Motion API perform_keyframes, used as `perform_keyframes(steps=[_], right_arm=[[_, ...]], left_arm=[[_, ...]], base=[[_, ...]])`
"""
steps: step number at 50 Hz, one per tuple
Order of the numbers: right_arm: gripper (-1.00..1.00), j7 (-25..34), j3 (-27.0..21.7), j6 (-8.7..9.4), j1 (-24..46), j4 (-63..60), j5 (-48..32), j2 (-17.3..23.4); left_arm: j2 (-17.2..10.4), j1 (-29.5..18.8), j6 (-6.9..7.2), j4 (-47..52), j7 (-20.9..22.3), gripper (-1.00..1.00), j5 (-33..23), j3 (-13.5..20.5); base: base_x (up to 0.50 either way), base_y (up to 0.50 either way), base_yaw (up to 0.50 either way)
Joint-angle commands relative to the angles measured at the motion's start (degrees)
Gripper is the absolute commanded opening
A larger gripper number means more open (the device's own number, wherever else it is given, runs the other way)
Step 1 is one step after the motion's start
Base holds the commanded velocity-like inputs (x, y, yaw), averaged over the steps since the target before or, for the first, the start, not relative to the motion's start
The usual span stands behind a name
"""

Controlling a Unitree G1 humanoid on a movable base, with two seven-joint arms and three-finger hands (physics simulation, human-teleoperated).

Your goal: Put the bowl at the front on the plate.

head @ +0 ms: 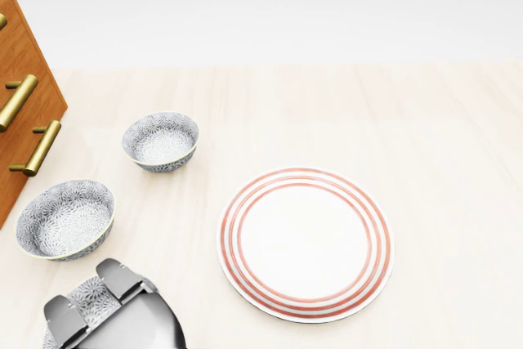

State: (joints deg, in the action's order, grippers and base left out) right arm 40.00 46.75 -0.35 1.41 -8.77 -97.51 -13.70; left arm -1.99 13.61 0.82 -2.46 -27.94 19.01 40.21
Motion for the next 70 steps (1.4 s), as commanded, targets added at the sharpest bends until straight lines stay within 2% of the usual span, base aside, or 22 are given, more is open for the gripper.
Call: perform_keyframes(steps=[1, 6, 7, 13, 16, 25, 31, 37, 38, 39, 40, 41, 42, 48, 51, 56, 70], right_arm=[[1.00, 0.00, 1.62, -0.06, -1.01, 0.70, -0.53, 0.26], [1.00, 0.00, 1.75, 1.42, -2.26, 2.39, -0.07, 1.30], [1.00, 0.00, 1.82, 1.77, -2.45, 2.51, 0.21, 1.33], [1.00, 0.00, 2.19, 4.72, -3.37, 2.99, 2.81, 1.43], [1.00, 0.00, 2.28, 5.35, -3.35, 3.67, 3.69, 1.62], [1.00, -2.62, 2.06, 5.14, -3.44, 6.26, 8.91, 1.84], [1.00, 0.00, 1.98, 4.79, -2.19, 6.64, 8.48, 1.00], [1.00, 0.00, 1.12, 4.04, -0.78, 7.76, 7.53, 0.02], [1.00, 0.00, 0.97, 5.02, -0.64, 7.92, 5.64, -0.26], [1.00, 0.00, 0.52, 4.02, -0.69, 8.33, 6.89, -0.22], [1.00, 0.00, 0.37, 4.91, -0.66, 9.19, 6.04, -0.76], [1.00, 0.00, 0.25, 4.26, -0.52, 9.40, 6.65, -0.82], [1.00, 0.00, 0.29, 5.33, -0.53, 9.65, 5.48, -1.22], [1.00, 0.00, -0.86, 5.24, 0.05, 10.62, 5.90, -1.51], [1.00, 0.00, -1.68, 5.35, 0.48, 11.85, 6.39, -1.94], [1.00, 0.00, -2.54, 5.35, 1.28, 13.67, 5.87, -2.47], [1.00, 0.00, -1.70, 4.92, 0.19, 17.44, 4.99, -2.15]], left_arm=[[0.01, -0.13, -0.44, -0.39, 0.01, 1.00, -0.08, -0.04], [0.00, -0.04, -0.39, -0.23, 0.02, 1.00, 0.01, -0.03], [0.07, 0.21, 0.12, 0.44, -0.03, 1.00, 0.10, 0.00], [0.10, -0.02, -0.55, -0.31, 0.09, 1.00, -0.21, -0.10], [0.16, 0.18, -0.34, 0.13, 0.05, 1.00, -0.09, -0.08], [0.03, 0.03, -0.68, -0.42, 0.05, 1.00, -0.04, -0.22], [-0.02, -0.05, -0.85, -0.65, 0.09, 1.00, 0.01, -0.27], [-0.01, 0.07, -0.56, -0.33, 0.16, 1.00, 0.18, -0.21], [0.01, 0.12, -0.45, -0.22, 0.18, 1.00, 0.22, -0.17], [0.01, 0.14, -0.31, -0.07, 0.15, 1.00, 0.23, -0.13], [0.04, 0.22, -0.09, 0.21, 0.20, 1.00, 0.29, -0.08], [0.05, 0.15, -0.11, 0.09, 0.24, 1.00, 0.26, -0.06], [0.05, 0.13, -0.06, 0.14, 0.24, 1.00, 0.25, -0.03], [-0.02, -0.26, -0.46, -0.36, 0.03, 1.00, 0.43, 0.13], [-0.01, 0.11, 0.32, 0.52, -0.03, 1.00, 0.59, 0.11], [0.01, -0.03, 0.19, 0.24, 0.09, 1.00, 0.44, 0.15], [0.01, 0.03, 0.17, 0.16, 0.20, 1.00, 0.56, 0.18]], base=[[0.00, 0.00, 0.00], [0.00, 0.00, 0.00], [0.00, 0.00, 0.00], [0.00, 0.00, 0.00], [0.00, 0.00, 0.00], [0.00, 0.00, 0.00], [0.00, 0.00, 0.00], [0.00, 0.00, 0.00], [0.00, 0.00, 0.00], [0.00, 0.00, 0.00], [0.00, 0.00, 0.00], [0.00, 0.00, 0.00], [0.00, 0.00, 0.00], [0.00, 0.00, 0.00], [0.00, 0.00, 0.00], [0.00, 0.00, 0.00], [0.00, 0.00, 0.00]])
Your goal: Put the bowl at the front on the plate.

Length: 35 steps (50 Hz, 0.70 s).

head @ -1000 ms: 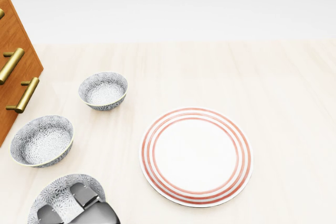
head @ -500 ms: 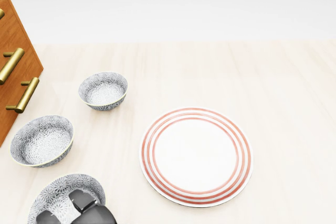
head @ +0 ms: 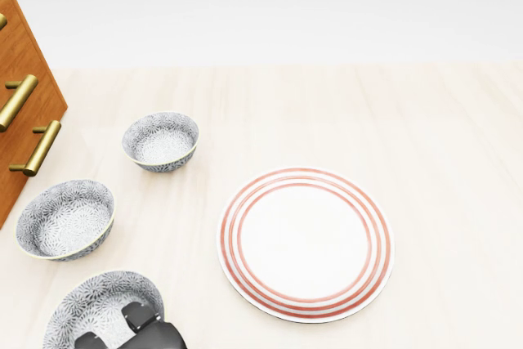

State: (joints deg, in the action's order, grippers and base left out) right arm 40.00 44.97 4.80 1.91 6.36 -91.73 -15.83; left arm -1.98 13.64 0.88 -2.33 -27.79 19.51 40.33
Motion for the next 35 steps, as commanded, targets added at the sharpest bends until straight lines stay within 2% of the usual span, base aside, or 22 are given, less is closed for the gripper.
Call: perform_keyframes(steps=[1, 4, 7, 8, 14, 17, 20, 21, 22, 29, 33, 34, 35], right_arm=[[1.00, 0.00, 0.14, -0.26, -0.37, 2.58, -0.87, 0.04], [1.00, 0.00, 0.12, -0.50, -0.29, 3.96, -0.82, -0.11], [1.00, 0.00, -0.02, -0.59, -0.34, 4.89, -0.92, -0.12], [1.00, 0.00, 0.04, -0.35, -0.28, 4.88, -1.35, -0.22], [1.00, 0.00, -1.03, 0.17, 0.70, 7.39, -1.99, -1.04], [1.00, 0.00, -1.85, 0.02, 1.08, 8.57, -1.98, -1.29], [1.00, 0.00, -2.42, -0.17, 0.98, 8.87, -1.61, -1.22], [0.25, 0.00, -2.38, -0.14, 1.11, 8.70, -1.89, -1.20], [-1.00, 0.00, -2.46, -0.49, 0.66, 8.98, -0.79, -1.36], [-1.00, 0.00, -2.78, 0.20, 0.91, 7.95, -2.55, -1.12], [-1.00, 0.00, -3.22, 0.20, 1.40, 6.83, -2.53, -0.78], [-1.00, 0.00, -3.26, 0.20, 1.56, 6.18, -3.00, -0.70], [-1.00, 0.00, -3.30, 0.20, 1.66, 5.79, -3.29, -0.69]], left_arm=[[-0.04, -0.11, -0.04, -0.23, 0.06, 1.00, 0.03, 0.03], [-0.02, -0.01, 0.41, 0.24, -0.12, 1.00, 0.05, 0.03], [-0.07, -0.22, -0.02, -0.34, -0.04, 1.00, -0.01, -0.05], [-0.03, 0.06, 0.36, 0.22, -0.03, 1.00, 0.12, 0.01], [-0.05, -0.06, 0.37, 0.09, 0.05, 1.00, 0.14, 0.08], [-0.03, 0.02, 0.78, 0.49, 0.04, 1.00, 0.22, 0.16], [-0.04, -0.09, 0.59, 0.20, 0.09, 1.00, 0.14, 0.14], [-0.04, -0.07, 0.59, 0.23, 0.09, 1.00, 0.13, 0.13], [-0.02, -0.08, 0.57, 0.21, 0.06, 1.00, 0.11, 0.11], [0.05, 0.16, 0.87, 0.76, 0.12, 1.00, 0.23, 0.20], [-0.03, -0.15, 0.54, 0.12, 0.13, 1.00, 0.21, 0.28], [0.02, 0.14, 1.33, 1.04, -0.02, 1.00, 0.42, 0.35], [0.07, 0.15, 1.36, 1.10, 0.02, 1.00, 0.34, 0.36]], base=[[0.00, 0.00, 0.00], [0.00, 0.00, 0.00], [0.00, 0.00, 0.00], [0.00, 0.00, 0.00], [0.00, 0.00, 0.00], [0.00, 0.00, 0.00], [0.00, 0.00, 0.00], [0.00, 0.00, 0.00], [0.00, 0.00, 0.00], [0.00, 0.00, 0.00], [0.00, 0.00, 0.00], [0.00, 0.00, 0.00], [0.00, 0.00, 0.00]])
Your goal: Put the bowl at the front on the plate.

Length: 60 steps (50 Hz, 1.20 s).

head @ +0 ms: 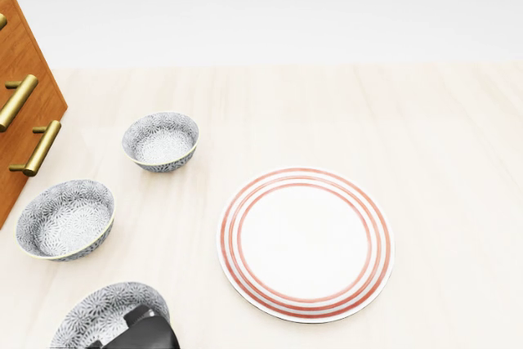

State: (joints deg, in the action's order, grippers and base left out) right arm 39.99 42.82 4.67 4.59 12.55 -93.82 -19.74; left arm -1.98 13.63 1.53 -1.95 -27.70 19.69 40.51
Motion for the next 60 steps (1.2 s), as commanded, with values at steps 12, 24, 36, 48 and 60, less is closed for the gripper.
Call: perform_keyframes(steps=[12, 24, 36, 48, 60], right_arm=[[-1.00, 0.01, -3.08, 0.00, 0.98, -10.80, -6.31, 3.00], [-1.00, 0.01, -6.10, -1.78, 0.43, -26.58, -3.63, 5.88], [-1.00, 0.01, -7.83, -0.12, -0.30, -33.92, -6.12, 7.26], [-1.00, 0.01, -10.35, -1.38, -1.69, -43.21, -11.31, 9.44], [-1.00, 0.01, -12.30, 0.33, -4.29, -48.30, -10.19, 11.38]], left_arm=[[0.08, -0.05, -0.35, -0.23, 0.33, 1.00, 0.00, 0.02], [0.44, 0.36, -0.05, 0.63, 0.74, 1.00, -0.12, 0.30], [0.22, 0.28, -1.40, -0.55, 0.56, 1.00, -0.31, -0.28], [0.22, 0.04, -1.98, -1.12, 0.40, 1.00, -0.48, -0.29], [0.36, 0.44, -0.90, -0.07, 0.48, 1.00, -0.51, -0.17]], base=[[0.00, 0.00, 0.00], [0.00, 0.00, 0.00], [0.00, 0.00, 0.00], [0.00, 0.00, 0.00], [0.00, 0.00, 0.00]])
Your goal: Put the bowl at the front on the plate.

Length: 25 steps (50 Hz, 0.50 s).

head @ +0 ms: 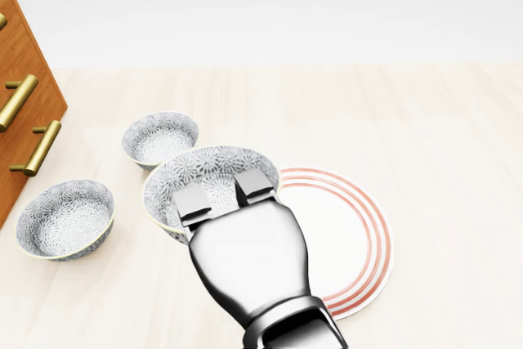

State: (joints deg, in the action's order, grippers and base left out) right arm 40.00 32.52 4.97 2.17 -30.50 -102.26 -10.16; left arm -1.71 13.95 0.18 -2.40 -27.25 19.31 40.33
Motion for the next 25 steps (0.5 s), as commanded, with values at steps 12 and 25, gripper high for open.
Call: perform_keyframes(steps=[12, 25], right_arm=[[-1.00, 0.00, -3.54, 0.03, -5.66, -9.74, -2.65, 4.30], [-1.00, 0.00, -5.90, 0.03, -8.84, -6.50, -4.46, 6.42]], left_arm=[[0.13, 0.21, 0.66, 0.61, -0.02, 1.00, 0.06, 0.00], [0.07, -0.05, -0.11, -0.08, 0.08, 1.00, 0.02, -0.08]], base=[[0.00, 0.00, 0.00], [0.00, 0.00, 0.00]])
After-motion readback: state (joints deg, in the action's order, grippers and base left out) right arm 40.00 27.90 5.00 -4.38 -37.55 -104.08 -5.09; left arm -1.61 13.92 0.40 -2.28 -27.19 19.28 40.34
